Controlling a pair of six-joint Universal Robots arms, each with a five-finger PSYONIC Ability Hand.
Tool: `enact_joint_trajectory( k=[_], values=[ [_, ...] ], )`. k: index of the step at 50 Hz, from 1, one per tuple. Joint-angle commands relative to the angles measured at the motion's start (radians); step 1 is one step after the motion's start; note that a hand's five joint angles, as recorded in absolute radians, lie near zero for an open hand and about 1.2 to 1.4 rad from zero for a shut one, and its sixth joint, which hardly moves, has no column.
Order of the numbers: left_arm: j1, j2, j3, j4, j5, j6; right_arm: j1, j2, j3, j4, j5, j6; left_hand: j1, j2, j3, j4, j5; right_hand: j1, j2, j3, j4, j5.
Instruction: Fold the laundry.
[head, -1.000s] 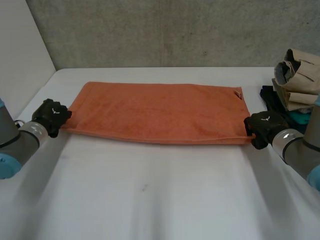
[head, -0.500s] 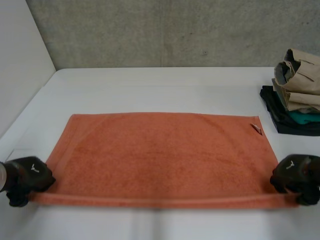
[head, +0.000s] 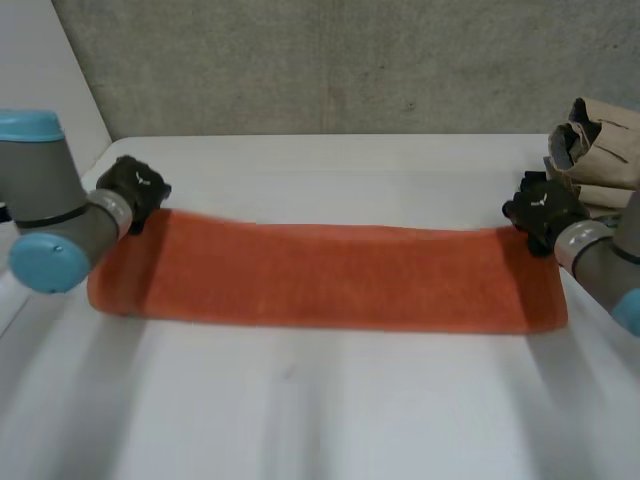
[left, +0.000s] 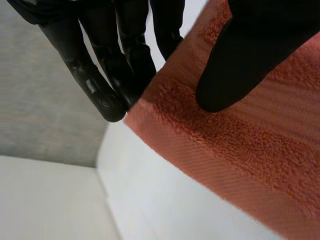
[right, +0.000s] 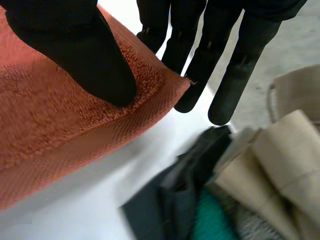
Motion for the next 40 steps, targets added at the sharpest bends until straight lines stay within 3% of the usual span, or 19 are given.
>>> enact_joint_trajectory(
  k=[1,8,9,11,13,16,23,29,34,40],
  values=[
    [-0.033,-0.156,0.222,0.024,-0.076,-0.015,0.031,0.133,-0.158,-0.103,0.072,0.013,0.229,0.199,0.207,0.199,0.229,0.275,0.217,0.205,0.199,0.194],
    [-0.056,-0.237,0.338,0.023,-0.108,-0.024,0.05,0.229,-0.281,-0.1,0.118,0.016,0.229,0.199,0.207,0.199,0.229,0.275,0.217,0.205,0.199,0.194],
    [-0.063,-0.249,0.351,0.027,-0.11,-0.026,0.054,0.25,-0.304,-0.1,0.127,0.016,0.229,0.199,0.207,0.199,0.229,-0.027,-0.085,-0.097,-0.104,-0.109],
    [-0.074,-0.259,0.361,0.03,-0.106,-0.03,0.065,0.268,-0.326,-0.1,0.141,0.016,-0.358,-0.388,-0.38,-0.388,-0.357,-0.947,-1.005,-1.016,-1.023,-1.028],
    [-0.088,-0.26,0.362,0.044,-0.099,-0.038,0.077,0.276,-0.336,-0.095,0.168,0.02,-0.993,-1.023,-1.015,-1.023,-0.992,-0.947,-1.005,-1.016,-1.023,-1.028],
    [-0.096,-0.248,0.358,0.072,-0.096,-0.049,0.082,0.253,-0.323,-0.084,0.184,0.045,-0.993,-1.023,-1.015,-1.023,-0.992,-0.947,-1.005,-1.016,-1.023,-1.028],
    [-0.094,-0.147,0.238,0.122,-0.113,-0.13,0.068,0.086,-0.186,-0.043,0.153,0.256,-0.993,-1.023,-1.015,-1.023,-0.992,-0.947,-1.005,-1.016,-1.023,-1.028],
    [-0.088,-0.011,0.054,0.132,-0.094,-0.208,0.025,-0.093,-0.015,0.177,0.012,0.365,-0.993,-1.023,-1.015,-1.023,-0.992,-0.947,-1.005,-1.016,-1.023,-1.028],
    [-0.08,0.097,-0.094,0.152,-0.013,-0.317,-0.037,-0.162,0.134,0.343,-0.083,0.306,-0.993,-1.023,-1.015,-1.023,-0.992,-0.947,-1.005,-1.016,-1.023,-1.028],
    [-0.085,0.16,-0.184,0.17,0.053,-0.434,-0.079,-0.179,0.258,0.255,-0.068,0.243,-0.993,-1.023,-1.015,-1.023,-0.992,-0.947,-1.005,-1.016,-1.023,-1.028]
  ],
)
